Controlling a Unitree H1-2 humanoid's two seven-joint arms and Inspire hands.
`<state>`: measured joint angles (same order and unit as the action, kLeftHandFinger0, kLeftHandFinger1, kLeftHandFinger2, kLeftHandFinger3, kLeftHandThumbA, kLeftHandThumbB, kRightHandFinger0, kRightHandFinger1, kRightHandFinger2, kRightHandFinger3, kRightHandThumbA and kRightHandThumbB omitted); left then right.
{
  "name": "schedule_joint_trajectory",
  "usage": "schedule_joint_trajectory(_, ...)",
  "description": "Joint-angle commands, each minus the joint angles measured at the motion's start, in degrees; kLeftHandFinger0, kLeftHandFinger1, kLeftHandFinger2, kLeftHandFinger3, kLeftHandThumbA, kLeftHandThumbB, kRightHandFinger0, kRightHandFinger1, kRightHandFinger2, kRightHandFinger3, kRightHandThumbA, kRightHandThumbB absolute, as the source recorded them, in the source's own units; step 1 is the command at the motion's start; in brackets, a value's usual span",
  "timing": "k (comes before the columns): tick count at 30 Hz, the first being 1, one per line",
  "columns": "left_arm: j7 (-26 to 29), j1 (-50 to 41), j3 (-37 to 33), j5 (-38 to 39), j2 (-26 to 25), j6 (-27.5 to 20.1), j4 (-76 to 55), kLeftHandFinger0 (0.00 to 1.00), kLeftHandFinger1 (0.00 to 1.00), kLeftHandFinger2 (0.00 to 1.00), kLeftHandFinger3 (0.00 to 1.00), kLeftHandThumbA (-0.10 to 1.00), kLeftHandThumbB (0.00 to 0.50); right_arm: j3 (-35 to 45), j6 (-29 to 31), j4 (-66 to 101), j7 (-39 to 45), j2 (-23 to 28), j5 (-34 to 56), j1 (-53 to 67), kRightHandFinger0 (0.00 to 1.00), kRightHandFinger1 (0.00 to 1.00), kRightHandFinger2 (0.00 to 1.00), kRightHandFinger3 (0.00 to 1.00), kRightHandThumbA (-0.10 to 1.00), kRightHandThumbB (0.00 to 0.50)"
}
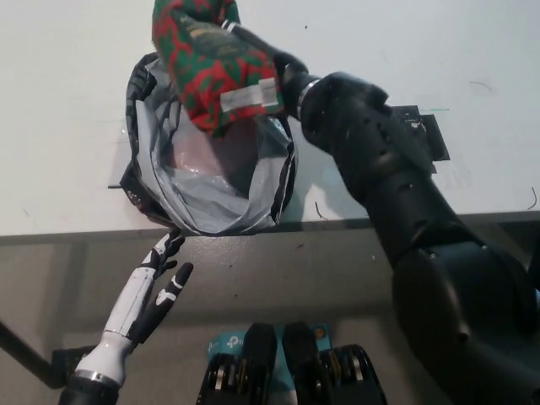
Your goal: The robot uses its right hand to pick up a bag of coffee beans and puts it in the black plastic bag, then the robot grabs the top of the bag and lifts it.
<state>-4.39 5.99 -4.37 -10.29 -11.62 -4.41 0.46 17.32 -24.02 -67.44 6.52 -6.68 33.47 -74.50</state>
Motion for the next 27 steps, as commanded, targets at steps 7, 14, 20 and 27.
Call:
schedule_joint_trajectory(7,-0.9,1.6,0.1,0.6,-0.7,-0.5,-1.6,0.97,1.0,1.0,1.0,0.92,0.145,-0.5,7.1,-1.9,2.1,-2.3,-3.3,-4.4,0.0,0.11,0.62,0.98,-0.1,0.101)
schedule_joint_trajectory(14,-1.2,2.0,0.1,0.7,-0.8,-0.9,-1.2,0.97,1.0,1.0,1.0,0.91,0.145,-2.1,8.4,-1.8,1.0,-3.2,-6.5,-3.7,0.0,0.11,0.68,1.0,-0.1,0.133)
schedule_joint_trajectory(20,-1.4,2.5,0.2,0.5,-0.8,-0.8,-1.1,0.97,1.0,1.0,1.0,0.91,0.154,-6.7,10.0,-1.6,0.8,-2.7,-11.6,-2.8,0.0,0.19,0.76,0.59,-0.1,0.142)
schedule_joint_trajectory(27,-1.5,2.7,0.2,0.4,-1.0,-1.2,-0.9,0.96,1.0,1.0,1.0,0.91,0.14,-14.6,12.6,-1.2,1.3,-1.4,-18.7,-2.0,0.0,0.39,0.85,0.62,-0.1,0.144)
